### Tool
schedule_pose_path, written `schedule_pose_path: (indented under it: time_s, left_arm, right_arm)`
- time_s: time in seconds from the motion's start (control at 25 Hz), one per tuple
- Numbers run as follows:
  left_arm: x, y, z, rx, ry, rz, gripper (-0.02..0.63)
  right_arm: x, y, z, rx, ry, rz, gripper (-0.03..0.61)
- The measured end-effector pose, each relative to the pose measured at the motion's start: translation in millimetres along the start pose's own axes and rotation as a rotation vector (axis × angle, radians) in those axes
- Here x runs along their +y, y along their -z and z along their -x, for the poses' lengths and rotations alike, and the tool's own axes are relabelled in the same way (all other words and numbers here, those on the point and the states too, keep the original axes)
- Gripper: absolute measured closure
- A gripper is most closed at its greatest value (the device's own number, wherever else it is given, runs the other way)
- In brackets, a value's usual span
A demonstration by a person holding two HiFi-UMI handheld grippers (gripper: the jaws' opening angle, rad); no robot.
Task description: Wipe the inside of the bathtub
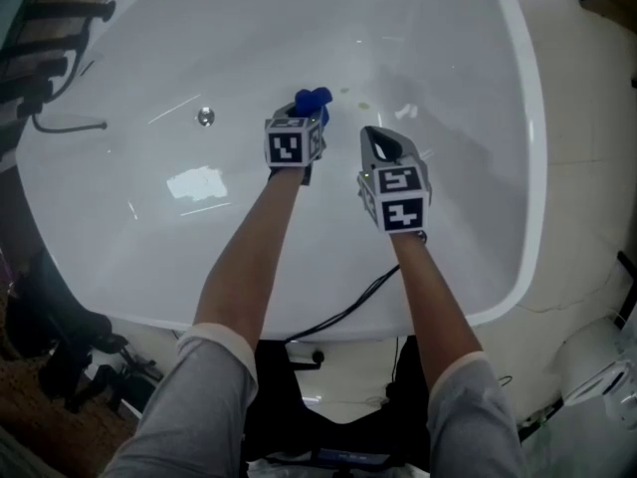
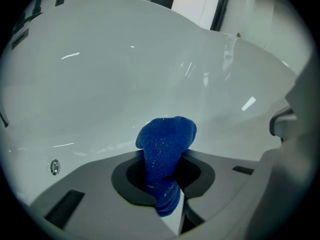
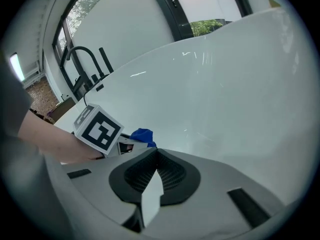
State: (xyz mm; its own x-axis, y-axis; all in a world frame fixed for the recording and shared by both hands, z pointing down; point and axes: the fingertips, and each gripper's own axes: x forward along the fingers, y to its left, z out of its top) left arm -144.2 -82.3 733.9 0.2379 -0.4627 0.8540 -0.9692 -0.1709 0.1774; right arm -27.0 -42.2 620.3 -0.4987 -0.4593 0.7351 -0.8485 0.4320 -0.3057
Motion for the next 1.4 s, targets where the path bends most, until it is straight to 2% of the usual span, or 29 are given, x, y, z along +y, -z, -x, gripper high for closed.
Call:
schedule_pose_path:
  time_s: [0.32,0.52,0.72,1.0,1.12,1.4]
  left_arm:
    - [19,13,-70,0.030,-0.036,-0.086,0.531]
    - [18,27,-103,0.084,-0.032,-0.129,0.531]
    - [23,46,-123,0.165,-0.055,-0.074,0.531]
    - [20,52,-141,0.156,-0.049,-0.014,0.532]
    - [19,48,-143,0.118,-0.062,0.015,0.532]
    - [-22,49,-150,0.076,-0.008,0.048,0.532]
  right_arm:
    - [-2,29,-31,0.008,-0.034,-0.048,0.572]
    - [-12,35,-34,0.007,-0.035,-0.094,0.572]
    - [-24,31,-28,-0.019,-0.019,-0.154,0.572]
    - [-33,31,-34,-0.017,0.003,-0.199,0.572]
    - [-39,35,-35,0.000,0.026,-0.216,0.572]
    - [-60,53,-35,0.048,0.113,-0.258,0.572]
